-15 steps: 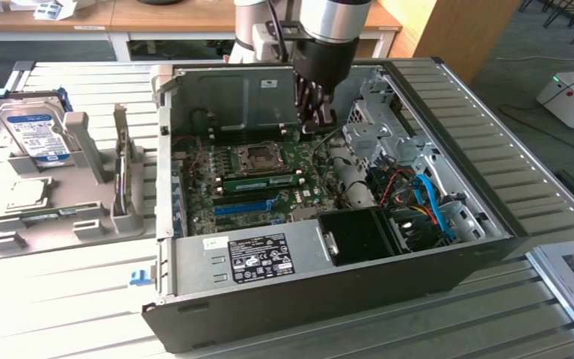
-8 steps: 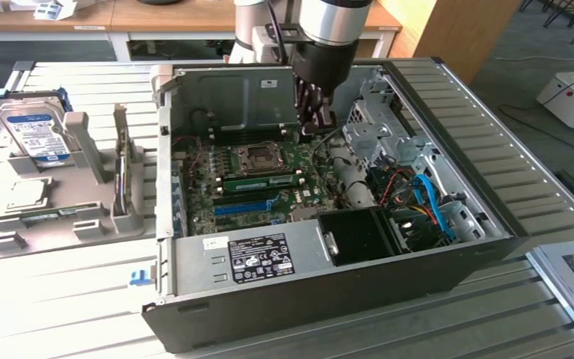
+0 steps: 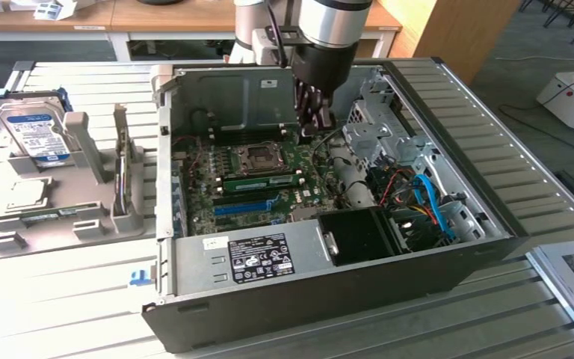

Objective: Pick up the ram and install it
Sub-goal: 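Press down the ram until it locks into place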

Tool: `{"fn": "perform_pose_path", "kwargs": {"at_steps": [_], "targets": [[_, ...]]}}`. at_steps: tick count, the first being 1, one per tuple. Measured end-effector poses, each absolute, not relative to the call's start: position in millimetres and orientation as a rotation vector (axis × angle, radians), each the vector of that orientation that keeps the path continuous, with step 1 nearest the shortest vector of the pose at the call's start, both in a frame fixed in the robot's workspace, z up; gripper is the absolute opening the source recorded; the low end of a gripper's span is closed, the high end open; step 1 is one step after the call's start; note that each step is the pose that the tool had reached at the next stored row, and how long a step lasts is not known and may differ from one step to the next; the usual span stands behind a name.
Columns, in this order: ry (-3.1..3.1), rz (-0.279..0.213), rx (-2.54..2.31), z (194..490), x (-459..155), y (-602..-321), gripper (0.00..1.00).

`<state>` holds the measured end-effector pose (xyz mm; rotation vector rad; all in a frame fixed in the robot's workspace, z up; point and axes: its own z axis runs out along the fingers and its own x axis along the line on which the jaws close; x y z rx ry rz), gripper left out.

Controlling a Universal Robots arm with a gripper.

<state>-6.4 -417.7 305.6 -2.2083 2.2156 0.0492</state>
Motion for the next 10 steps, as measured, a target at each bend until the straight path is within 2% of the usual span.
{"fn": "perform_pose_path", "kwargs": {"at_steps": [10], "targets": [[2.216, 0.049, -2.208, 299.4, -6.4, -417.7, 0.1]]}}
